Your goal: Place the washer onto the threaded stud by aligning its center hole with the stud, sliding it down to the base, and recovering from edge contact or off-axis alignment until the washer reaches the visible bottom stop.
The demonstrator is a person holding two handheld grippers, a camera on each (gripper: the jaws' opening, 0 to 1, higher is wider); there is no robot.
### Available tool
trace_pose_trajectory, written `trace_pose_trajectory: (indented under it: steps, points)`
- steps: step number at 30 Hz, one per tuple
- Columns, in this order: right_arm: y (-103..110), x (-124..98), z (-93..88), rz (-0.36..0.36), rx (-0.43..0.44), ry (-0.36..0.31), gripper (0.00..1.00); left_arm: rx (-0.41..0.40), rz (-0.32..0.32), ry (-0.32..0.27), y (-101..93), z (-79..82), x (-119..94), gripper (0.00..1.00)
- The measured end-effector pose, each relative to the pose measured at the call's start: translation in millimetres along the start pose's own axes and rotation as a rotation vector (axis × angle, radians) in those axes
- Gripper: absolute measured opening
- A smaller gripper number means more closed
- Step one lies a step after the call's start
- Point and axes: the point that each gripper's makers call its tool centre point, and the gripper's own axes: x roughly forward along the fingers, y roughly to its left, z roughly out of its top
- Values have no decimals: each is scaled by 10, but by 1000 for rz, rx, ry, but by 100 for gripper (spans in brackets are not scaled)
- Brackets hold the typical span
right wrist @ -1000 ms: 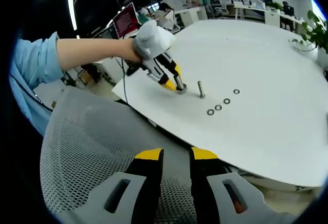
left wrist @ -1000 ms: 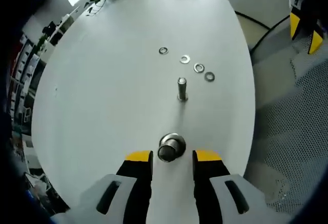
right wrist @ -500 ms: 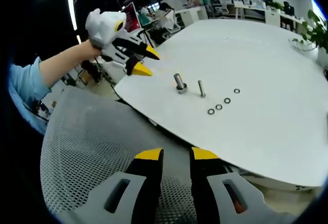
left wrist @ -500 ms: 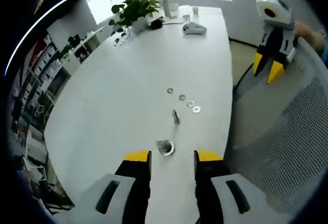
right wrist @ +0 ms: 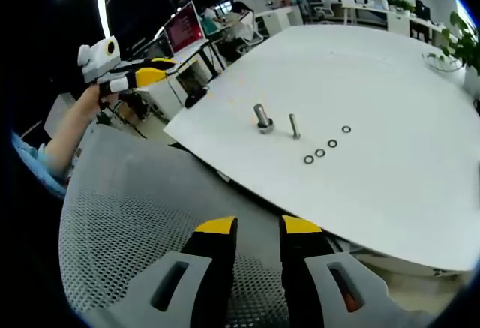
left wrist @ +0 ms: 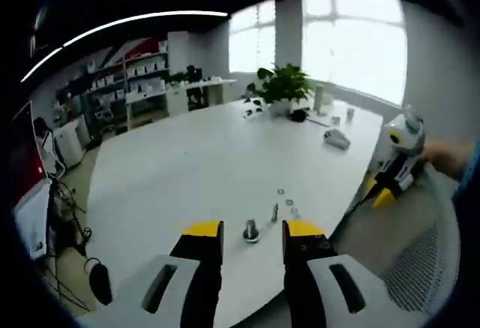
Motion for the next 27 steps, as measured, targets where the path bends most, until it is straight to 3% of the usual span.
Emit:
trace_pose_trajectory:
  steps: [4, 8, 10, 13, 17, 21, 24, 27]
  points:
    - [0, 0, -7, -2, 1, 5, 25, -41, 31, 12, -27, -180, -134, 29]
    - [-4, 2, -13, -5, 2, 10, 25, -6, 87, 44, 1, -372, -214, 29]
    - [-4, 1, -16, -5, 3, 12, 25, -25, 99, 34, -26, -399, -234, 30]
    - [-3, 2, -21, -5, 2, 16, 25, -82, 64, 10, -80, -427, -194, 33]
    - [-4, 4, -28, -5, 0, 22, 25, -70, 57, 37, -163, -493, -104, 34]
    - [-10, 7, -30, -4, 1, 23, 25, 48, 108, 82, -114, -572, -92, 32]
    - [-11, 9, -30, -4, 1, 23, 25, 3, 89, 93, -137, -600, -77, 30]
    - [-11, 8, -25, -3, 2, 19, 24, -2, 120, 90, -79, -600, -96, 28]
